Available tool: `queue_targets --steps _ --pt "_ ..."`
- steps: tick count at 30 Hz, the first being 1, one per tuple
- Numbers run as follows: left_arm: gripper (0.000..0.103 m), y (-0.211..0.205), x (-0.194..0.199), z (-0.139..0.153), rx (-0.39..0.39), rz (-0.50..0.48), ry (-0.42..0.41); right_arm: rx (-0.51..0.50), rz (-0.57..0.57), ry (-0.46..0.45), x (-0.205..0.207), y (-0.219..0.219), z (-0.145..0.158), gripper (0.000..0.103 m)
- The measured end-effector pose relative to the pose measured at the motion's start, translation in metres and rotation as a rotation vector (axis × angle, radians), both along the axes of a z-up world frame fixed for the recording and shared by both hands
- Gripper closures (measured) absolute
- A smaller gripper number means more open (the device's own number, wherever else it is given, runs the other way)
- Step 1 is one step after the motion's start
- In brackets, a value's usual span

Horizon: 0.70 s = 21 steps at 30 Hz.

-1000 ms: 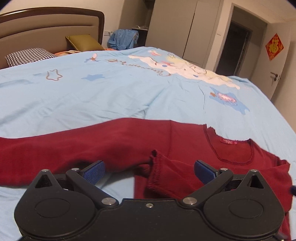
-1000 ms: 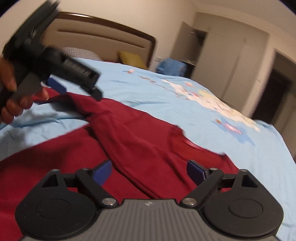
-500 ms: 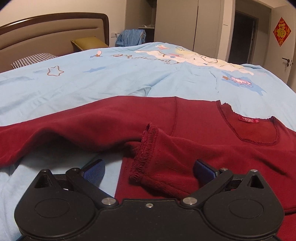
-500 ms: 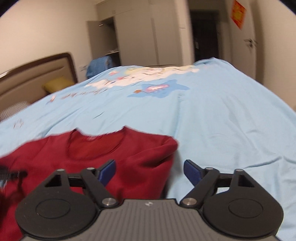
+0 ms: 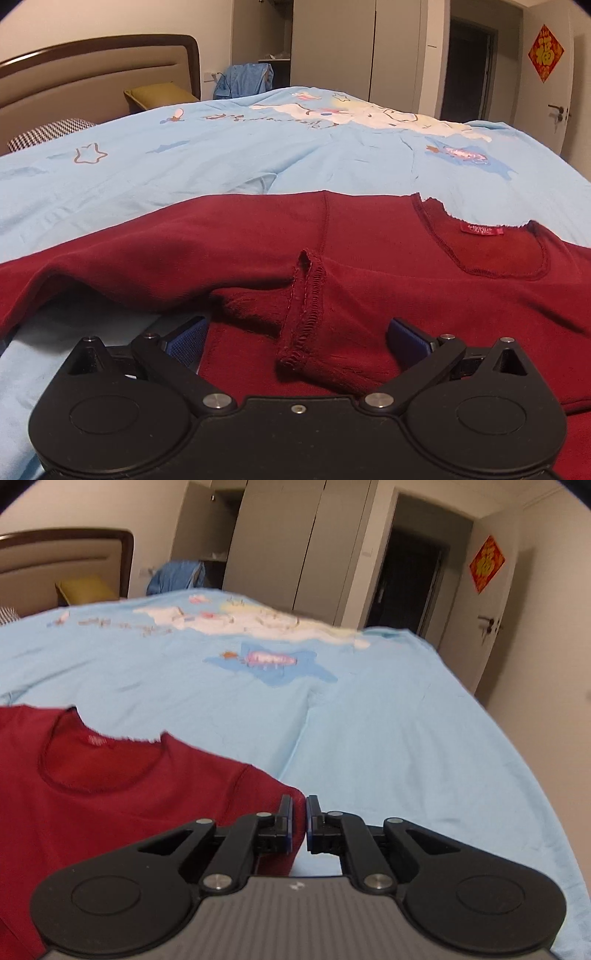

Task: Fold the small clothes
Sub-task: 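Open the right tool to lay the sleeve on the body, withdraw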

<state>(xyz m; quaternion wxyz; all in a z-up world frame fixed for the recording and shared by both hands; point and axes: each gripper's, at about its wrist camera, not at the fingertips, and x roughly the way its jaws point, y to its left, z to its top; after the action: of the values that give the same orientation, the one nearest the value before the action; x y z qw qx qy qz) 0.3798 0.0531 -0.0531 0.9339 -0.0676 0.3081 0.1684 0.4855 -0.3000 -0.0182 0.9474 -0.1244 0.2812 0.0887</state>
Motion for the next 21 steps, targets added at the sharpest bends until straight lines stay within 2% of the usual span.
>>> queue_targets --steps 3,6,7,8,11,15,21 --pt "0.0 0.0 0.001 -0.003 0.002 -0.001 0.007 0.051 -0.019 0.045 0.006 -0.006 -0.011 0.09" --pt "0.0 0.004 0.0 -0.006 -0.018 -0.001 0.004 0.155 -0.042 0.029 -0.01 -0.021 -0.01 0.069" --pt "0.0 0.004 0.0 -0.006 -0.021 -0.001 0.002 0.168 -0.049 0.011 -0.021 -0.026 -0.008 0.059" --pt "0.0 0.004 0.0 -0.007 -0.022 -0.001 0.002 0.168 -0.049 -0.008 -0.034 -0.03 -0.007 0.055" --pt "0.0 0.002 0.001 -0.01 -0.009 -0.001 0.002 0.119 -0.021 -0.034 -0.076 -0.036 -0.009 0.049" --pt "0.0 0.002 0.001 -0.011 -0.006 0.0 -0.003 0.057 0.014 -0.029 -0.126 -0.038 -0.018 0.049" --pt "0.0 0.002 -0.001 -0.013 -0.01 0.001 -0.014 -0.137 0.133 -0.032 -0.152 -0.007 -0.037 0.051"
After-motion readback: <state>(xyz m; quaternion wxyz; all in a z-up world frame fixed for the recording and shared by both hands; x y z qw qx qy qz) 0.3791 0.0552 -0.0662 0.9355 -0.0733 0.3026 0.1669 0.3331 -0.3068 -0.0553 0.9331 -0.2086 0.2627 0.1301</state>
